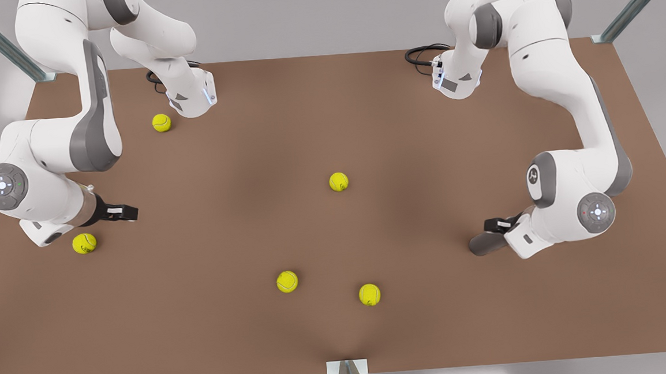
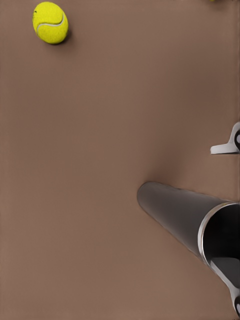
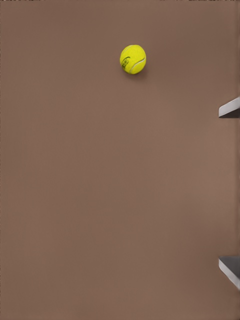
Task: Put the tennis tube upright
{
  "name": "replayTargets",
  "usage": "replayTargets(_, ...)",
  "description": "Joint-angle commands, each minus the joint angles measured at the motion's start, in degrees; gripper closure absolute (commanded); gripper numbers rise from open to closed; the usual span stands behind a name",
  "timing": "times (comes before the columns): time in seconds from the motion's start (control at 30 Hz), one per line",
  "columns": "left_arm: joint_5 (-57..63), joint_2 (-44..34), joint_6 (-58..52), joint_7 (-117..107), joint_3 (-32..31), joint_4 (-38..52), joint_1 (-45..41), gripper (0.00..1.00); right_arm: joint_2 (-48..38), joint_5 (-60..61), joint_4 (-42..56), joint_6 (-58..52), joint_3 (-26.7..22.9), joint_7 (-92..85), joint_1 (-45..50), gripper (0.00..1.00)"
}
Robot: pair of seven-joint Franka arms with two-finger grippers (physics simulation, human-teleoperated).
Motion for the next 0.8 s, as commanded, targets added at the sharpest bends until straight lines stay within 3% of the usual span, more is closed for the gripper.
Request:
replayTargets(0.0, 0.1, 0.0, -0.1, 0.1, 0.0, 0.0, 0.0, 0.0, 0.0, 0.0, 0.0, 0.0, 0.0, 0.0, 0.0, 0.0)
replayTargets(0.4, 3.0, -3.6, -1.0, -0.2, -0.5, 1.7, 1.4, 0.0, 0.0, 0.0, 0.0, 0.0, 0.0, 0.1, 0.0, 0.0)
replayTargets(0.47, 10.1, -6.0, -1.0, -5.3, -8.8, 1.8, 5.2, 0.0, 0.0, 0.0, 0.0, 0.0, 0.1, 0.2, 0.4, 0.0)
replayTargets(0.77, 13.2, -11.5, -2.5, -6.3, -9.6, -0.4, 5.7, 0.0, 0.6, 6.1, 2.3, 0.1, 0.0, 0.1, 0.1, 0.0)
